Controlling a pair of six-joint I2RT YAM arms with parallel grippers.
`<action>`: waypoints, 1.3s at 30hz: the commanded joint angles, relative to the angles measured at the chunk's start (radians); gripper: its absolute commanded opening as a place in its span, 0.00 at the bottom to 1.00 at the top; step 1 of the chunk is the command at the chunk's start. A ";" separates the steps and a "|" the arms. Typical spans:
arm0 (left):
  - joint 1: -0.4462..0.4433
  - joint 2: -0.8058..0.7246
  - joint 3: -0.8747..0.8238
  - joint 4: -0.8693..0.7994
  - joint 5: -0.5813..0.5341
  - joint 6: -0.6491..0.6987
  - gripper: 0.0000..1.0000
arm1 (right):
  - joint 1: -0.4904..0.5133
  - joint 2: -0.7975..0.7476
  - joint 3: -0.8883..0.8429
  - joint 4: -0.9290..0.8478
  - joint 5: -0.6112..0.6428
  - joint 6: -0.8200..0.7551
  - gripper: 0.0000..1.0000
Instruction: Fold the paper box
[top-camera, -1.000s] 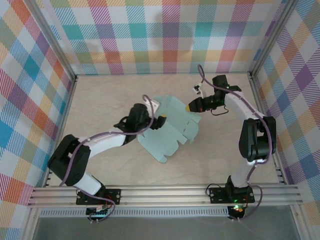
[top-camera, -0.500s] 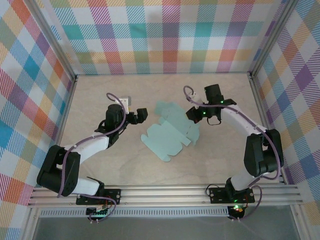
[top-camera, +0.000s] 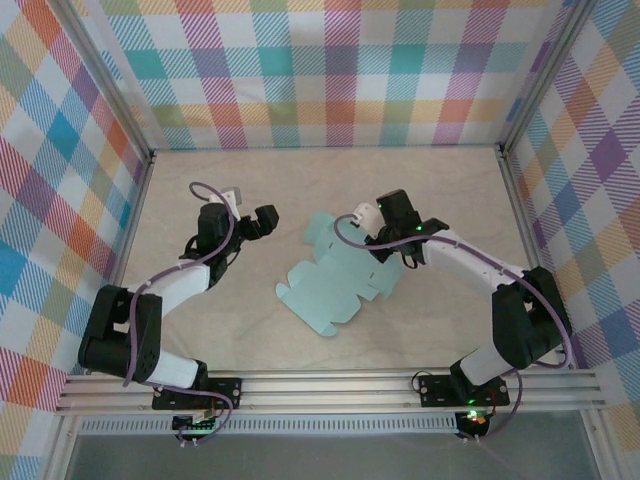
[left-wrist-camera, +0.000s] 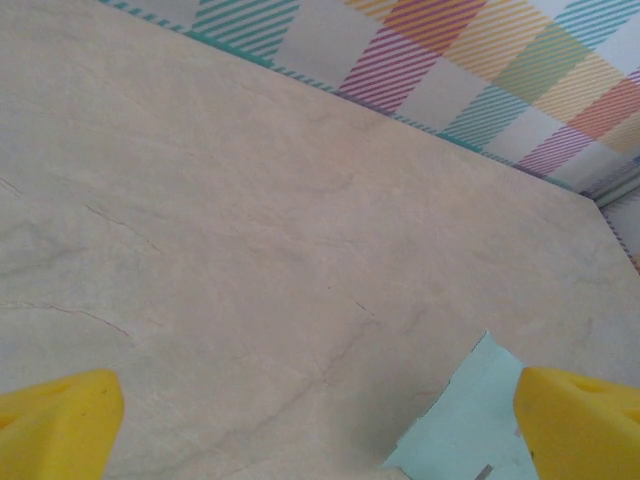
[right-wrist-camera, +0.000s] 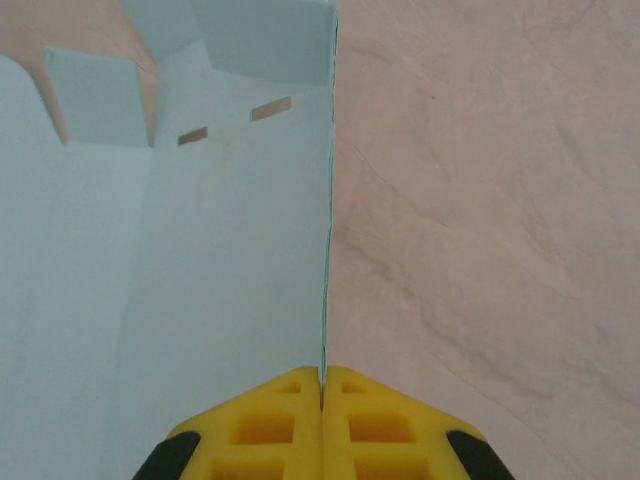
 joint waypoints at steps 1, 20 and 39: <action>0.019 0.058 0.060 0.004 0.053 -0.047 1.00 | 0.043 -0.038 -0.015 0.048 0.171 -0.038 0.00; 0.027 0.133 0.098 0.018 0.022 -0.003 1.00 | 0.198 -0.011 -0.143 0.455 0.576 -0.246 0.00; 0.137 0.154 0.092 0.014 0.078 -0.005 1.00 | 0.399 -0.011 -0.375 0.849 0.642 -0.581 0.00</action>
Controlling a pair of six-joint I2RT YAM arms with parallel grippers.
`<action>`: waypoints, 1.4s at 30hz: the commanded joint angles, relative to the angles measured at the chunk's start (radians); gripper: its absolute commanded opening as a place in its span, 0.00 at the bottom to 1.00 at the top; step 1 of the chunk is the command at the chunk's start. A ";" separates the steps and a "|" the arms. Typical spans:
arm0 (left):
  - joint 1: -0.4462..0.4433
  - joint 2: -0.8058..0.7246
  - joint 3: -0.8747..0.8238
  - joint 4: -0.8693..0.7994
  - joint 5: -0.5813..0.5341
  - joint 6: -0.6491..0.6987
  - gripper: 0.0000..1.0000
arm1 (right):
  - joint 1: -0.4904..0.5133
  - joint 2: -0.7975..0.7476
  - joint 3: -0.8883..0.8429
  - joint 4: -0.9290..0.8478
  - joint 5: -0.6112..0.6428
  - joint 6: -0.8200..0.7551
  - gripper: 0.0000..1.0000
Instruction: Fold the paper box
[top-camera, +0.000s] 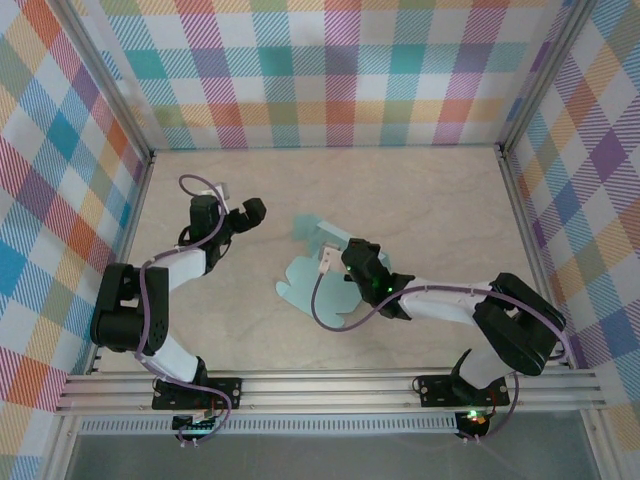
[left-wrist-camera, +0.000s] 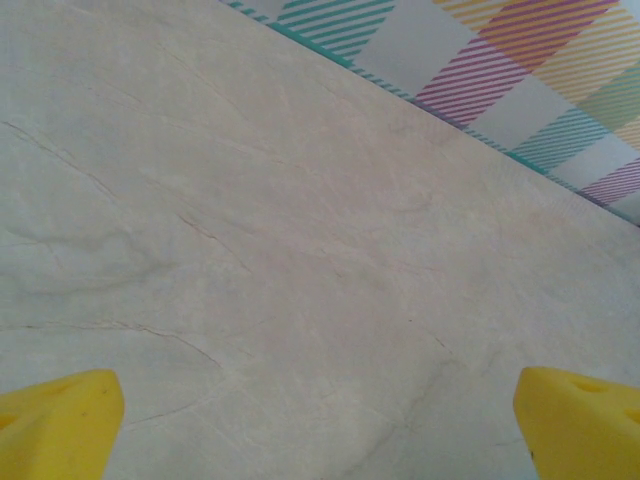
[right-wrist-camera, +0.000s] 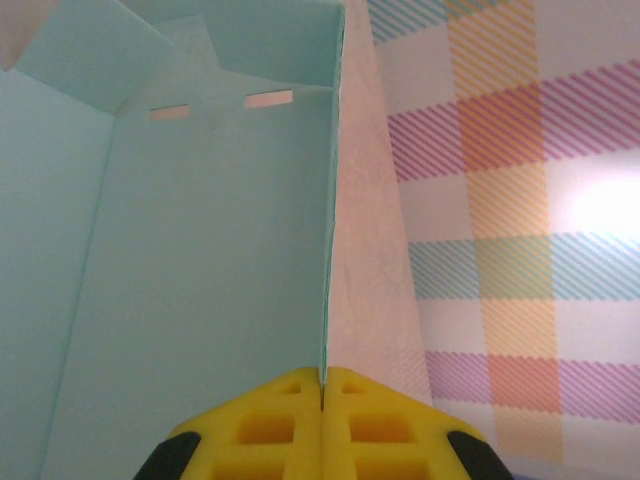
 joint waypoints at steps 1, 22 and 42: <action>0.015 0.019 0.024 0.013 0.029 0.004 1.00 | 0.029 0.005 -0.023 0.112 0.022 -0.076 0.00; 0.028 0.187 0.153 -0.019 0.143 -0.023 1.00 | 0.111 0.342 -0.047 0.821 0.274 -0.508 0.00; -0.017 0.448 0.506 -0.387 0.537 0.240 0.53 | 0.120 0.252 -0.069 0.618 0.198 -0.348 0.00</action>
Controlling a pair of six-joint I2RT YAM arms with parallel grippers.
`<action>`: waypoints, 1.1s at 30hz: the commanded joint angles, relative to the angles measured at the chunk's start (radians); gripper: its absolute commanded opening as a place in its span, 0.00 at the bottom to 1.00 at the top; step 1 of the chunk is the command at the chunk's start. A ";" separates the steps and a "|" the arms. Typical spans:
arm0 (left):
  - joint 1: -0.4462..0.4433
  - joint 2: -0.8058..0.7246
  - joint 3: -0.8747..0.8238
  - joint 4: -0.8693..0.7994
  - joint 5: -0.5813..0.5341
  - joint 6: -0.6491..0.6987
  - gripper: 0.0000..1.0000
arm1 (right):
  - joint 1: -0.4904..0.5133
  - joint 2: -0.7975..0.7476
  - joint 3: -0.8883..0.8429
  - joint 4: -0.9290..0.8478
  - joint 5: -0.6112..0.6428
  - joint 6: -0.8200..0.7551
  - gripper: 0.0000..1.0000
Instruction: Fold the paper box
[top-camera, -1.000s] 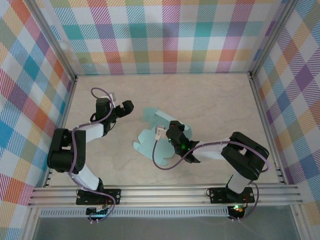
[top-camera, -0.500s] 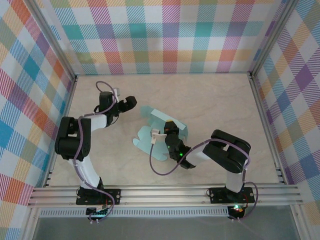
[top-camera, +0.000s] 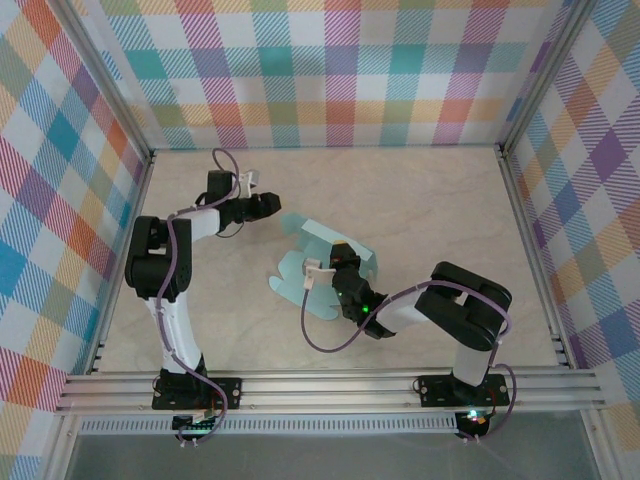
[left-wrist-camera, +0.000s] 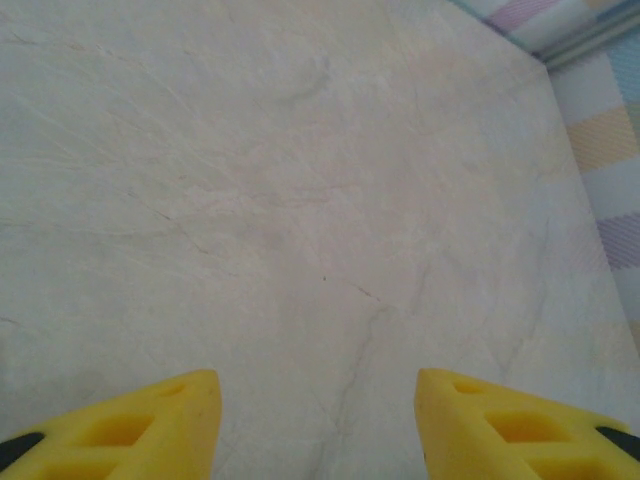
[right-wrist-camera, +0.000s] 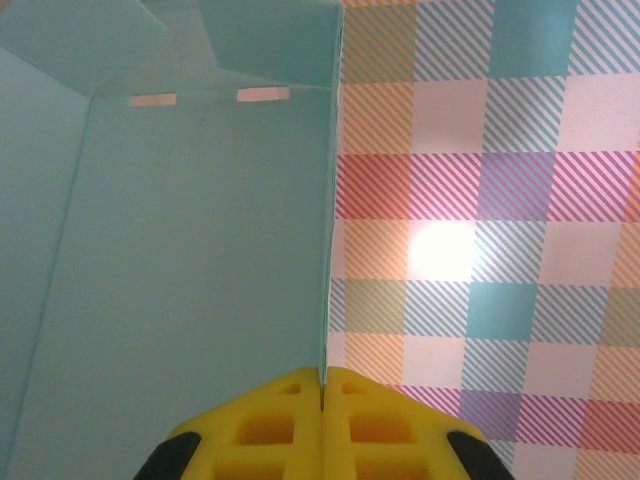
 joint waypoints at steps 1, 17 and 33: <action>-0.031 0.019 0.039 -0.100 0.051 0.100 0.53 | 0.008 -0.035 -0.002 -0.054 -0.015 0.066 0.00; -0.094 -0.075 -0.087 -0.053 0.111 0.197 0.52 | 0.007 -0.103 -0.012 -0.224 -0.069 0.198 0.00; -0.096 -0.343 -0.388 0.095 -0.053 0.063 0.51 | -0.008 -0.127 0.042 -0.418 -0.183 0.313 0.00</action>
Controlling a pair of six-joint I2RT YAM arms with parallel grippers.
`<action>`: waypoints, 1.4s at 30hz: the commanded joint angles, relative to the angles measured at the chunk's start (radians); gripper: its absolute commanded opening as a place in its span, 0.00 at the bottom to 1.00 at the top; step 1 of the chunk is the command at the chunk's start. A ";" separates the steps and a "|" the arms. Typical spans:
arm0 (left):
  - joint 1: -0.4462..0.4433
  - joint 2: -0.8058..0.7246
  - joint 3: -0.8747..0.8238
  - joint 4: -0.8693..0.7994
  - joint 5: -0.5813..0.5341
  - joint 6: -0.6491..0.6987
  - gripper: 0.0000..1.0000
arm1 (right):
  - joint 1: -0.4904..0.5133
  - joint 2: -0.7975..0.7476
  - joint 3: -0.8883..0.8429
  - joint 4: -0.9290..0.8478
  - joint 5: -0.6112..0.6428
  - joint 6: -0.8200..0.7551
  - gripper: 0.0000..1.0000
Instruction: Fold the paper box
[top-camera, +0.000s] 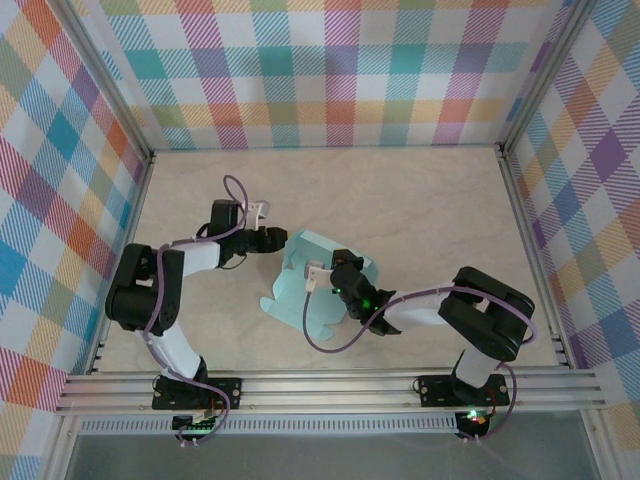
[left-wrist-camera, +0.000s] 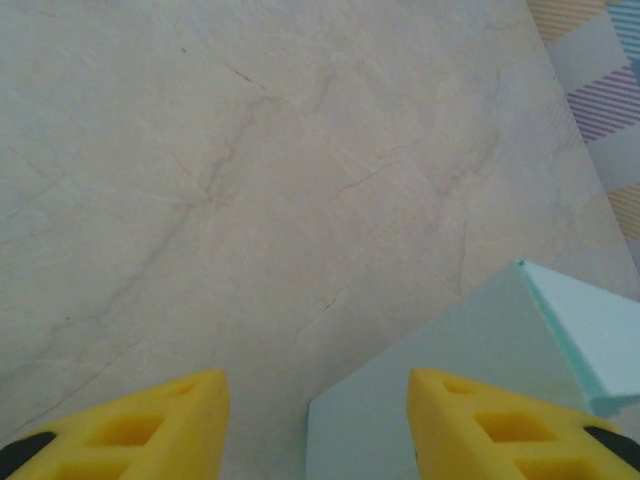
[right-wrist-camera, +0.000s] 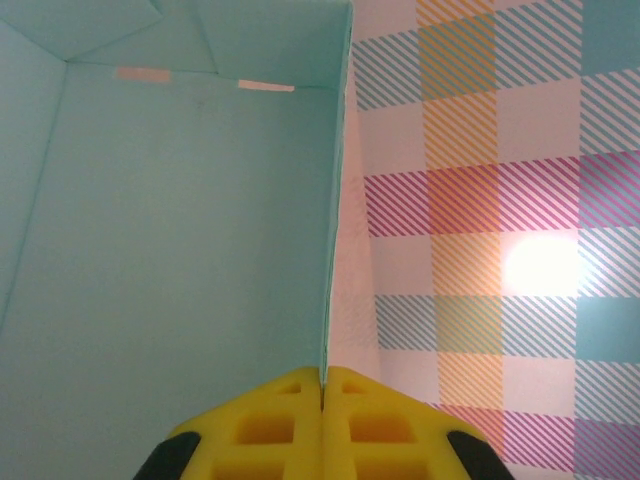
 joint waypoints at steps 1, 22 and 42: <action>-0.008 -0.036 0.030 -0.027 -0.047 -0.008 0.51 | -0.004 0.003 0.029 -0.073 -0.048 0.040 0.00; -0.043 -0.059 -0.051 0.059 0.086 0.030 0.38 | -0.037 -0.030 0.031 -0.210 -0.079 0.126 0.00; -0.042 -0.075 -0.198 0.350 0.290 -0.022 0.62 | -0.042 -0.019 0.055 -0.249 -0.078 0.140 0.00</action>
